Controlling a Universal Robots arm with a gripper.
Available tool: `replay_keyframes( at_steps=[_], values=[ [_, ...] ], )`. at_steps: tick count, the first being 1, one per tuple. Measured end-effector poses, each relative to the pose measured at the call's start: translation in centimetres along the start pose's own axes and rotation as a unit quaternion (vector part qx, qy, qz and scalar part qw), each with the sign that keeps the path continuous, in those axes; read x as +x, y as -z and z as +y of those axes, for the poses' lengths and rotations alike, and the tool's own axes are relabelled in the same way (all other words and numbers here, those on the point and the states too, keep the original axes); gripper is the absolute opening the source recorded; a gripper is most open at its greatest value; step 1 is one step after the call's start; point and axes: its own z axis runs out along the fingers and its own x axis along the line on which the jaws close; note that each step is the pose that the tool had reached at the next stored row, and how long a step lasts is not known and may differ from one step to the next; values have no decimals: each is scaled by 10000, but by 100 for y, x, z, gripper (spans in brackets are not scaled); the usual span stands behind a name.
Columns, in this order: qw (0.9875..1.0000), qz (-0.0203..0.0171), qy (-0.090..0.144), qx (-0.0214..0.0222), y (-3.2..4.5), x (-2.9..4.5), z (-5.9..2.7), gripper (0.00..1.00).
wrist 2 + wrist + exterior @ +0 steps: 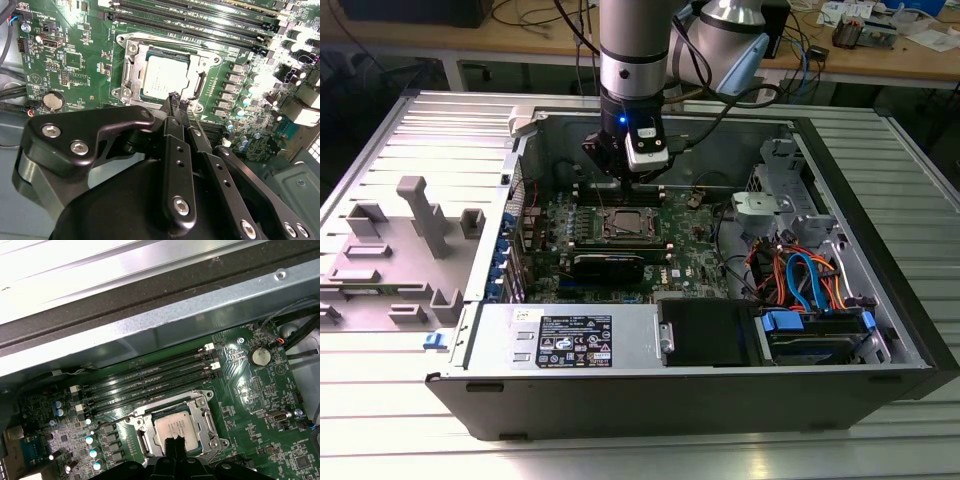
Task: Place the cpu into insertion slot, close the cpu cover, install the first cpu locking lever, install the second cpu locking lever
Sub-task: 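Install the first cpu locking lever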
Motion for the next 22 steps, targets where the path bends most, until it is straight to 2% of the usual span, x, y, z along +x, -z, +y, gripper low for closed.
replay_keyframes(
  at_steps=[6,9,10,13,15,18,22],
  values=[
    [10000,4,26,-12,0,-1,-4,11],
    [9997,9,250,-11,0,-1,-4,11],
    [9991,13,418,-11,0,-1,-5,11],
    [9975,20,708,-10,0,0,-6,11],
    [9966,22,821,-11,-1,11,-10,11],
    [9962,25,874,-15,0,57,-30,11],
    [9959,27,904,-21,1,153,-61,11]
  ],
)
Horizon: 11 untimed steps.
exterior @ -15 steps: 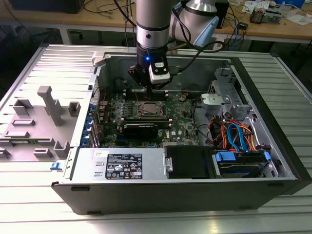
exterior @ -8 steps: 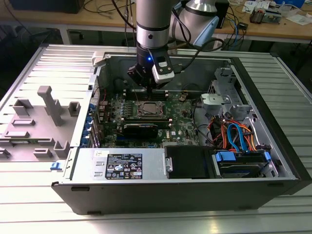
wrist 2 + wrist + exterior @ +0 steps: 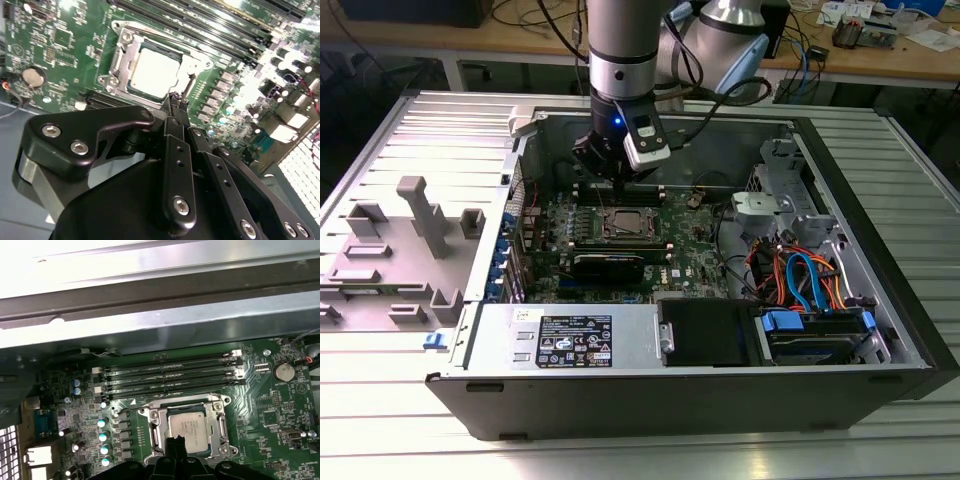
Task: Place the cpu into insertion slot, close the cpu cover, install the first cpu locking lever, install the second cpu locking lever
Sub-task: 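Install the first cpu locking lever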
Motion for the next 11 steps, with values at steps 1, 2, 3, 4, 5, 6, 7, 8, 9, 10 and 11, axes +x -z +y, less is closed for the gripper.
replay_keyframes(
  at_steps=[1,2,3,4,5,6,7,8,9,10,11],
  values=[
    [10000,0,6,0,0,20,-3,11],
    [10000,0,13,0,0,38,-5,11],
    [10000,1,18,0,0,53,-7,11],
    [10000,1,29,-1,0,74,-9,11],
    [10000,1,36,-1,0,86,-11,11],
    [10000,1,44,-1,0,96,-12,11],
    [10000,1,50,-1,0,103,-13,11],
    [10000,2,51,-1,0,102,-13,11],
    [10000,2,51,-1,0,103,-13,11],
    [10000,2,52,0,1,103,-13,11],
    [10000,2,52,-1,0,103,-13,11]
  ],
)
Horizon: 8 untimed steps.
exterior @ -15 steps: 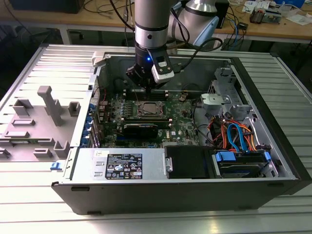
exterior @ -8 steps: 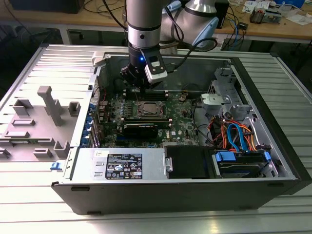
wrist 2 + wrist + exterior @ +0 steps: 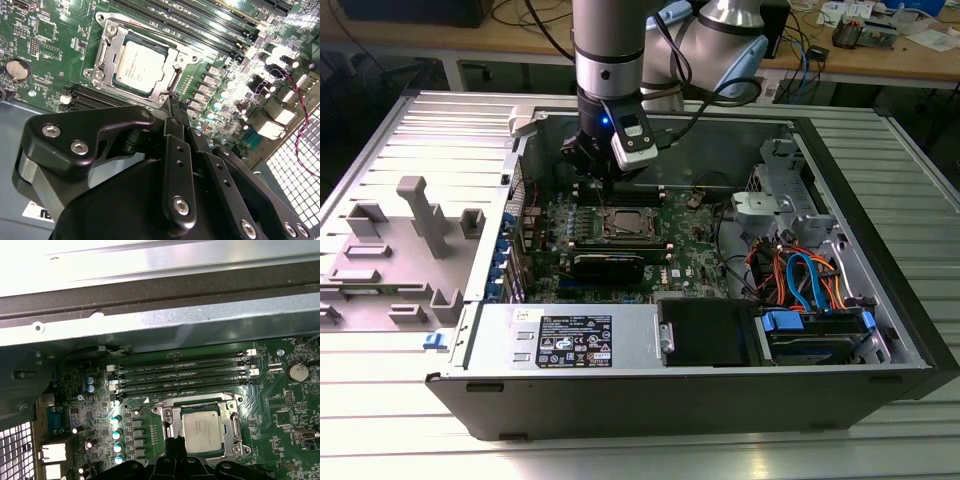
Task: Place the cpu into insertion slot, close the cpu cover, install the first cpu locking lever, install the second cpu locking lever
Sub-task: 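Install the first cpu locking lever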
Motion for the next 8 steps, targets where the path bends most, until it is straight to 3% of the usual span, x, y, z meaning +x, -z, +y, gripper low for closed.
replay_keyframes(
  at_steps=[8],
  values=[
    [10000,0,1,0,0,1,0,11]
  ],
)
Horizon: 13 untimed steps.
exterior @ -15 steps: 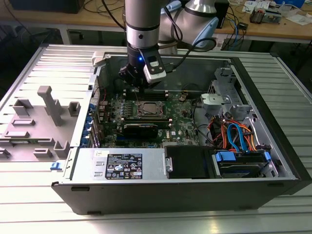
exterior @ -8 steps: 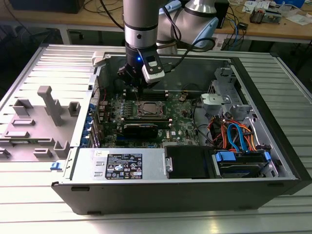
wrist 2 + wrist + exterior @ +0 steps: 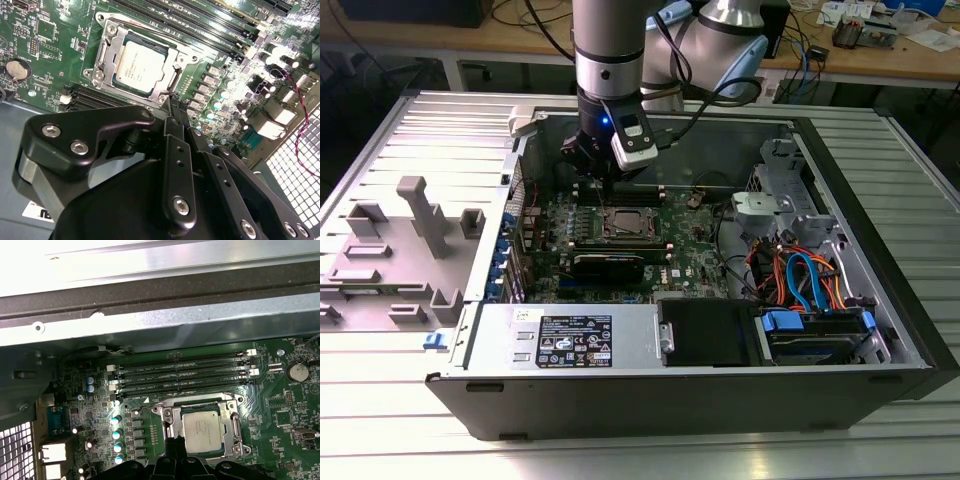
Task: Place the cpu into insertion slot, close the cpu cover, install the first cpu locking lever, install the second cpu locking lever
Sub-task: 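Install the first cpu locking lever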
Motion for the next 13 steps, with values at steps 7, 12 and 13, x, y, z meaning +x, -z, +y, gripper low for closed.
replay_keyframes(
  at_steps=[7,12,13],
  values=[
    [9999,5,167,0,0,14,-2,11],
    [9990,12,440,1,1,50,-6,11],
    [9990,11,441,1,0,80,-9,11]
  ],
)
